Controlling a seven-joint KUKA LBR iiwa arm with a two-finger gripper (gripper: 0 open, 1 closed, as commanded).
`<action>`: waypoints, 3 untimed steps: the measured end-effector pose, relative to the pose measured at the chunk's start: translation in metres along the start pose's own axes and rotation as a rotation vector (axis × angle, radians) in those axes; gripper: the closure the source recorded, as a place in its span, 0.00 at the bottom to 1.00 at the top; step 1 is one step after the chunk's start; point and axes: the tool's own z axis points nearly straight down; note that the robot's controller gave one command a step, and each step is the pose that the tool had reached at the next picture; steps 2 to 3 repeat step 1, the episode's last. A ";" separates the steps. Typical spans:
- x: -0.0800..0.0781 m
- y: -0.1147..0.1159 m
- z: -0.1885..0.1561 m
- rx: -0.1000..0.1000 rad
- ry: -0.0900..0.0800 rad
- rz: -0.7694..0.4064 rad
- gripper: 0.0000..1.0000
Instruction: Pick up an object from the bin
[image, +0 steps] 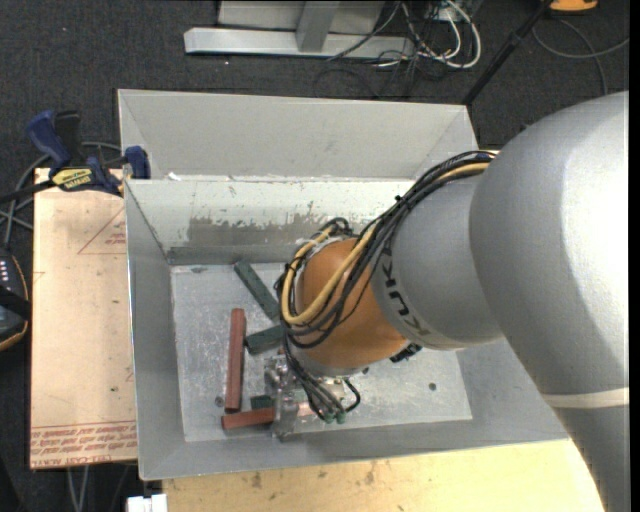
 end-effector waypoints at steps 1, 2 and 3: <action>-0.008 0.020 -0.157 -0.001 -0.006 -0.051 1.00; -0.008 0.020 -0.157 -0.001 -0.006 -0.051 1.00; -0.008 0.020 -0.157 -0.001 -0.006 -0.051 1.00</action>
Offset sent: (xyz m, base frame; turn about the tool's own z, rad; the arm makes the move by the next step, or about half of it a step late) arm 0.0041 0.0184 0.1522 -0.0515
